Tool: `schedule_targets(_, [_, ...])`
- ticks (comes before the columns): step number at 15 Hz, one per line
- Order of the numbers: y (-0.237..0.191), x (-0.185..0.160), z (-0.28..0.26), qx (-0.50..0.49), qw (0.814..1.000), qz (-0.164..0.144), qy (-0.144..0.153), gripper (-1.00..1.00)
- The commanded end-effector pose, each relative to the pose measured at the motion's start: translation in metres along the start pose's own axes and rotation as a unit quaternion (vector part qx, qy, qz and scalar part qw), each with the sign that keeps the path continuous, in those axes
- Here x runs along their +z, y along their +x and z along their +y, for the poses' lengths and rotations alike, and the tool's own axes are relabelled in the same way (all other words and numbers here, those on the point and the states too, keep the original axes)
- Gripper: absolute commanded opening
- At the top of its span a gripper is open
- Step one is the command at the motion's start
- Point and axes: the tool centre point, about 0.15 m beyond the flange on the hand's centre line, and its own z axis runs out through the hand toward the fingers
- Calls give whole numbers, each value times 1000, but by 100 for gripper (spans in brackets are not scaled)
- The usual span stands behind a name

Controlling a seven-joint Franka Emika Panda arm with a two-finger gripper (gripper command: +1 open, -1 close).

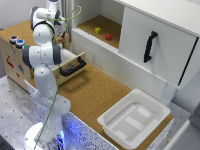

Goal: Go towards the purple block and lift it

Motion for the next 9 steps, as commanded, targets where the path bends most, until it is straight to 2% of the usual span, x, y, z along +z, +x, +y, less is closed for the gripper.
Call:
schedule_targets(1, [26, 7, -27, -1, 991, -76, -107, 100])
schedule_targets(7, [32, 13, -27, 18, 991, -76, -105, 100])
schedule_targets(8, [32, 16, -26, 21, 991, -80, -109, -100])
schedule_targets(9, [33, 18, -27, 20, 991, -79, -101, -100])
